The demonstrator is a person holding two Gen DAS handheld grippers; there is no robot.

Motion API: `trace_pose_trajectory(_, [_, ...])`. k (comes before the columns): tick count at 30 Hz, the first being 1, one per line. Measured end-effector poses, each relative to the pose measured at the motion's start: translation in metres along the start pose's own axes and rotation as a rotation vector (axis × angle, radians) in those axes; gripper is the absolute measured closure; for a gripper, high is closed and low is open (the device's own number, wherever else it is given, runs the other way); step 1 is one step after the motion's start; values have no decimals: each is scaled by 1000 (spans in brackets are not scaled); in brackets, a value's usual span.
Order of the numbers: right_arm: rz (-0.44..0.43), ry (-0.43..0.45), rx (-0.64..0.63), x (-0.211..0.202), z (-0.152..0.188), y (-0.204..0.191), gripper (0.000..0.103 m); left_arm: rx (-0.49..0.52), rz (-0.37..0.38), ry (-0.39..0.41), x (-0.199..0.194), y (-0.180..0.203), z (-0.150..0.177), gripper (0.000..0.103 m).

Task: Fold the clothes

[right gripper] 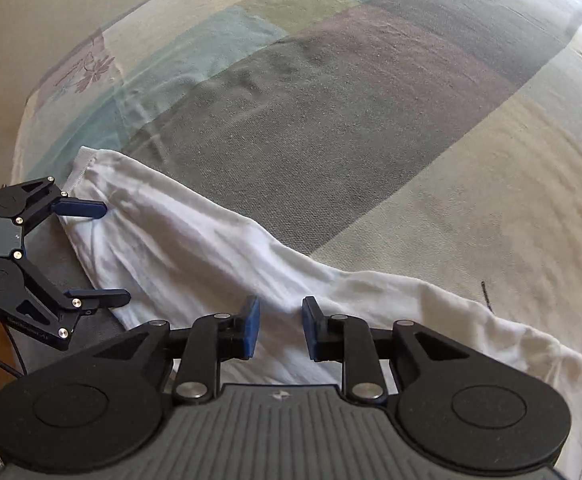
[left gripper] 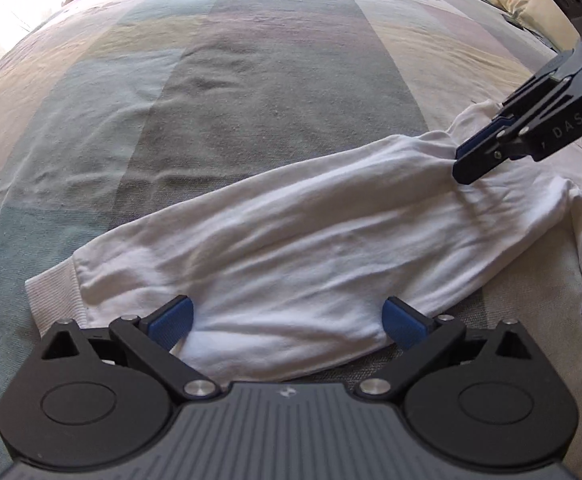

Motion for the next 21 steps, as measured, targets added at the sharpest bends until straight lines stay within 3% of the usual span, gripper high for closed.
trace_pose_trajectory(2, [-9,-6,18,15,-4,-8,68,-23,-3,-22,-3,-8,4,2])
trace_pose_trajectory(5, [-35,77,18,23,-27,-22,51,-60,-24,-69,-11,-19,13,2])
trace_pose_trajectory(8, [-25,109,17,17,-39,-25,51,-35,-51,-83,-23,-24,11,6])
trace_pose_trajectory(10, [-33,136,25,1,-35,-22,50,-21,-41,-26,-31,-21,-4,5])
trace_pose_trajectory(14, [62,128,52,-24,-2,2,38,-7,-8,70,-29,-7,-41,5])
trace_pose_trajectory(17, [141,112,108,-42,28,28,24,0,87,131,-17,22,-74,6])
trace_pose_trajectory(18, [167,107,127,-48,38,37,17,-7,143,150,-15,36,-84,6])
trace_pose_trajectory(21, [234,90,188,-64,66,63,10,-37,351,155,-3,88,-107,5])
Point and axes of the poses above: each gripper's, at about its wrist camera, not at the fingertips, and x roughly the way its jaws point, y to its right, z to its underside, the point moved 10 cm from there along x, roughly the way its jaws point, and after that the axes turned 3 degrees about x, right-handed, at the moved point
